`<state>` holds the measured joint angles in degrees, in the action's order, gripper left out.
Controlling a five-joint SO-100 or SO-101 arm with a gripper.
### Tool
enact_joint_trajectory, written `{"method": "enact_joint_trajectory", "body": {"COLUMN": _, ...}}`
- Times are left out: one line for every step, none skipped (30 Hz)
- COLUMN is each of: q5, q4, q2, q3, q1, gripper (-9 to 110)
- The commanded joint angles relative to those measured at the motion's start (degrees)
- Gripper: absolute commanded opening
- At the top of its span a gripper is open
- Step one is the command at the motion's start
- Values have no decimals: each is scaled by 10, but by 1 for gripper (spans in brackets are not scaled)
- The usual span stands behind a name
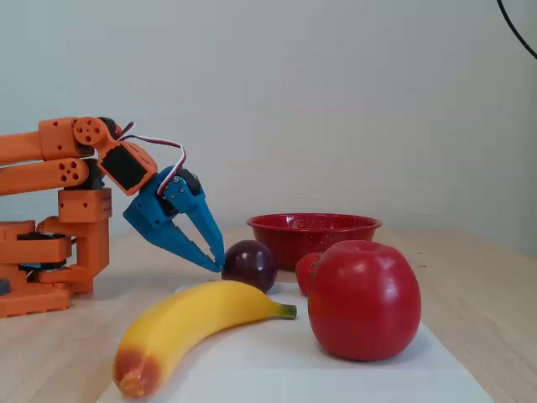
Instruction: Grasp the banana and put it in the red bowl
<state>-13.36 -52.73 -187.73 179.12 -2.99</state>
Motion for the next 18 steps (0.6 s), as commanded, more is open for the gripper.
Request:
{"method": "enact_joint_trajectory", "body": {"q5": 13, "q4": -3, "q2": -9, "q3": 8, "q1": 4, "gripper": 0}}
{"method": "enact_joint_trajectory", "body": {"q5": 13, "q4": -3, "q2": -9, "q3": 8, "q1": 4, "gripper": 0}}
{"method": "enact_joint_trajectory", "body": {"q5": 15, "q4": -3, "q2": -9, "q3": 8, "q1": 4, "gripper": 0}}
{"method": "enact_joint_trajectory", "body": {"q5": 15, "q4": -3, "q2": -10, "q3": 8, "q1": 4, "gripper": 0}}
{"method": "enact_joint_trajectory", "body": {"q5": 15, "q4": -3, "q2": -10, "q3": 8, "q1": 4, "gripper": 0}}
{"method": "enact_joint_trajectory", "body": {"q5": 15, "q4": -3, "q2": -10, "q3": 8, "q1": 4, "gripper": 0}}
{"method": "enact_joint_trajectory", "body": {"q5": 14, "q4": -3, "q2": -10, "q3": 8, "q1": 4, "gripper": 0}}
{"method": "enact_joint_trajectory", "body": {"q5": 14, "q4": -3, "q2": -10, "q3": 8, "q1": 4, "gripper": 0}}
{"method": "enact_joint_trajectory", "body": {"q5": 14, "q4": -3, "q2": -10, "q3": 8, "q1": 4, "gripper": 0}}
{"method": "enact_joint_trajectory", "body": {"q5": 14, "q4": -3, "q2": -10, "q3": 8, "q1": 4, "gripper": 0}}
{"method": "enact_joint_trajectory", "body": {"q5": 14, "q4": -3, "q2": -10, "q3": 8, "q1": 4, "gripper": 0}}
{"method": "enact_joint_trajectory", "body": {"q5": 14, "q4": -3, "q2": -10, "q3": 8, "q1": 4, "gripper": 0}}
{"method": "enact_joint_trajectory", "body": {"q5": 14, "q4": -3, "q2": -10, "q3": 8, "q1": 4, "gripper": 0}}
{"method": "enact_joint_trajectory", "body": {"q5": 14, "q4": -3, "q2": -10, "q3": 8, "q1": 4, "gripper": 0}}
{"method": "enact_joint_trajectory", "body": {"q5": 14, "q4": -3, "q2": -10, "q3": 8, "q1": 4, "gripper": 0}}
{"method": "enact_joint_trajectory", "body": {"q5": 15, "q4": -3, "q2": -10, "q3": 8, "q1": 4, "gripper": 0}}
{"method": "enact_joint_trajectory", "body": {"q5": 15, "q4": -3, "q2": -10, "q3": 8, "q1": 4, "gripper": 0}}
{"method": "enact_joint_trajectory", "body": {"q5": 17, "q4": -3, "q2": -10, "q3": 8, "q1": 4, "gripper": 0}}
